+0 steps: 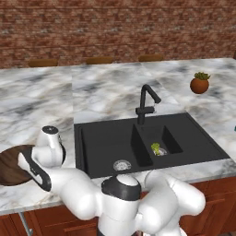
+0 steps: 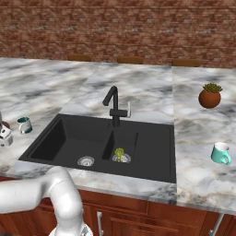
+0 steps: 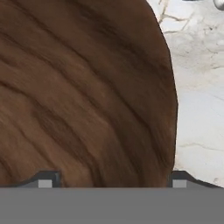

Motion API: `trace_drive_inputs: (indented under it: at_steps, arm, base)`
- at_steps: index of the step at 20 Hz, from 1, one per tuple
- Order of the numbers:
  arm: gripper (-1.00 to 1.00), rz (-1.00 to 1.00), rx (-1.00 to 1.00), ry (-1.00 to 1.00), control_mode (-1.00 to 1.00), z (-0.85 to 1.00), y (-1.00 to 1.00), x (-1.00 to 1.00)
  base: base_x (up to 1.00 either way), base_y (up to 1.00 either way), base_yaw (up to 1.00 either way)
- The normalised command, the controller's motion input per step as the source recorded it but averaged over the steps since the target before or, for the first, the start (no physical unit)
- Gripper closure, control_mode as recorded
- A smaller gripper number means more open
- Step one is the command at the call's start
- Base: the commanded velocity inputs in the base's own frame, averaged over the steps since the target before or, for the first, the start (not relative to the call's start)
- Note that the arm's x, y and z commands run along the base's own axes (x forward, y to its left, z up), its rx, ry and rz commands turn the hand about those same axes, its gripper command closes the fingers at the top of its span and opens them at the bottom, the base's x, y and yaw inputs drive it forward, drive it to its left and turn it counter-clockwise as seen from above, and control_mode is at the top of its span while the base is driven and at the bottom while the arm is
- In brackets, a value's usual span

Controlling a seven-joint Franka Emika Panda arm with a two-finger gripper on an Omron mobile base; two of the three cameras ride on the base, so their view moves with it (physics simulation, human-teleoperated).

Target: Clear the mugs and bowl far away from the sink.

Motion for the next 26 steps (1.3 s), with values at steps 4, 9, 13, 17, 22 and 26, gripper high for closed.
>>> trace_drive_inputs:
  at_steps: [4, 9, 13, 17, 22, 26]
  arm:
    - [1.0, 0.0, 0.0, 0.0, -1.0, -0.12, 0.21, 0.0]
    - [1.0, 0.0, 0.0, 0.0, -1.0, -0.05, 0.15, 0.0]
    - [1.0, 0.0, 0.0, -0.14, -1.0, -0.02, 0.04, -0.11]
    - [1.0, -0.14, 0.06, -0.02, -1.0, 0.08, -0.18, -0.26]
    - [1.0, -0.26, 0.21, 0.0, -1.0, 0.53, -0.49, -0.44]
    - [1.0, -0.4, 0.42, 0.0, -1.0, 0.62, -0.95, -0.49]
  base:
    - [0.0, 0.0, 0.0]
    - [0.0, 0.0, 0.0]
    - [0.0, 0.0, 0.0]
    - [0.0, 0.0, 0.0]
    - [0.0, 0.0, 0.0]
    - [0.0, 0.0, 0.0]
